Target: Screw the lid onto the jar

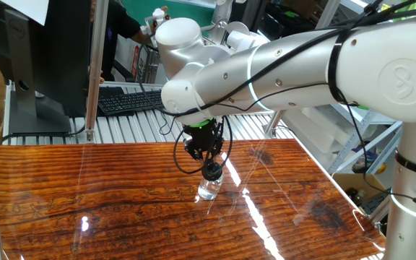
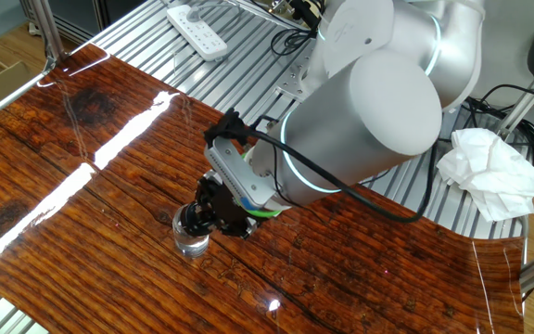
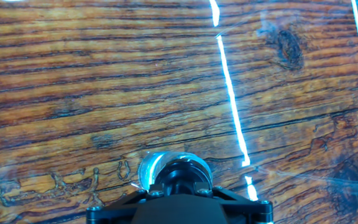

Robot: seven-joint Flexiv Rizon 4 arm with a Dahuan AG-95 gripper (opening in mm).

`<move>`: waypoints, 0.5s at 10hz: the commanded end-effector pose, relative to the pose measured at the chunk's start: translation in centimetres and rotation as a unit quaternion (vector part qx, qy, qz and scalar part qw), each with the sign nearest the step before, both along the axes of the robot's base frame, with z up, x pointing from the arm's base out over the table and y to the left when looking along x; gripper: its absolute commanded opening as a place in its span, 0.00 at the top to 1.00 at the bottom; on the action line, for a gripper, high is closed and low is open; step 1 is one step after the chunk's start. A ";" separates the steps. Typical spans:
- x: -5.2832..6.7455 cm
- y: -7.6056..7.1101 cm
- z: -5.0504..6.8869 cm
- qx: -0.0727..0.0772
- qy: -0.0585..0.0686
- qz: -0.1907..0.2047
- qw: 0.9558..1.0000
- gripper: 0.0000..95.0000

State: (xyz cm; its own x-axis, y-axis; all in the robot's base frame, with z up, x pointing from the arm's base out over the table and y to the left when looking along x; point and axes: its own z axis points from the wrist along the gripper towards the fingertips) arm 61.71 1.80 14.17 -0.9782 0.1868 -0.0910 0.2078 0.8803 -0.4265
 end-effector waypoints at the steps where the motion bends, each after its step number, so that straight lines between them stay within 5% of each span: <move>1: 0.0 0.1 0.0 0.005 -0.001 -0.002 1.000 1.00; 5: 0.0 0.1 0.3 0.028 -0.001 -0.007 1.000 1.00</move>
State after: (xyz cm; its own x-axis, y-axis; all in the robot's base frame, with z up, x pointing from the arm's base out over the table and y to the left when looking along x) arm 61.70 1.80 14.57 -0.9756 0.2028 -0.0838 0.2195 0.9012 -0.3737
